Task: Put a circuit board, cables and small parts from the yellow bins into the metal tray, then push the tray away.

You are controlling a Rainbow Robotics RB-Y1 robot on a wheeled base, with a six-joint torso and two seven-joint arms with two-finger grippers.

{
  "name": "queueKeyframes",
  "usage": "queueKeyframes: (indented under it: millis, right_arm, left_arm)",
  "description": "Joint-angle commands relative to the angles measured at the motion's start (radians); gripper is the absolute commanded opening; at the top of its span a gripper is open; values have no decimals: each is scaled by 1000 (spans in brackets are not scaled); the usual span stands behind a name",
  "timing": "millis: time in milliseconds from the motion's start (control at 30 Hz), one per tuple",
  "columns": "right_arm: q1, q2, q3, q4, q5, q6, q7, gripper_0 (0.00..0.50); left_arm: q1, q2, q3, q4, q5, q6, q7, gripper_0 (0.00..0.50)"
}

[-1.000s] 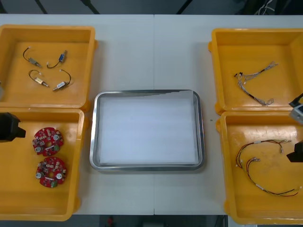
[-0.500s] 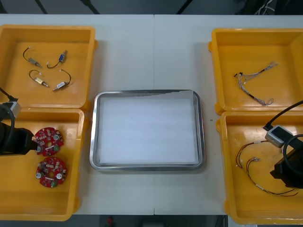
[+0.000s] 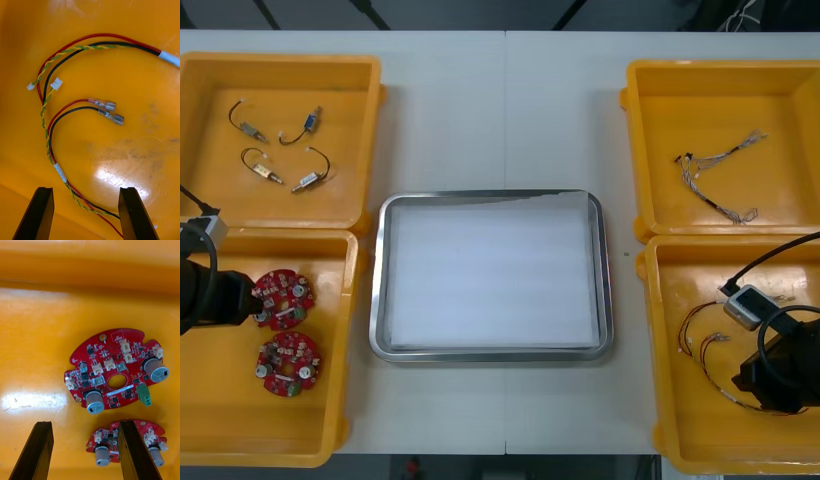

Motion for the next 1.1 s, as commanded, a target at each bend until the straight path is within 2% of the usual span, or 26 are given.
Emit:
queueKeyframes:
  millis: [33, 267, 500, 1100]
  right_arm:
    - [54, -43, 11, -6, 4, -39, 47, 500]
    - [111, -57, 12, -6, 1, -115, 81, 500]
    - [151, -58, 12, -6, 38, -160, 96, 500]
    - [166, -57, 111, -6, 128, -260, 57, 500]
  left_arm:
    - [-29, -18, -49, 35, -26, -72, 103, 500]
    - [-55, -18, -104, 65, -55, -118, 117, 500]
    - [-84, -19, -165, 79, -105, -138, 144, 500]
    - [-88, -28, -192, 90, -115, -158, 187, 500]
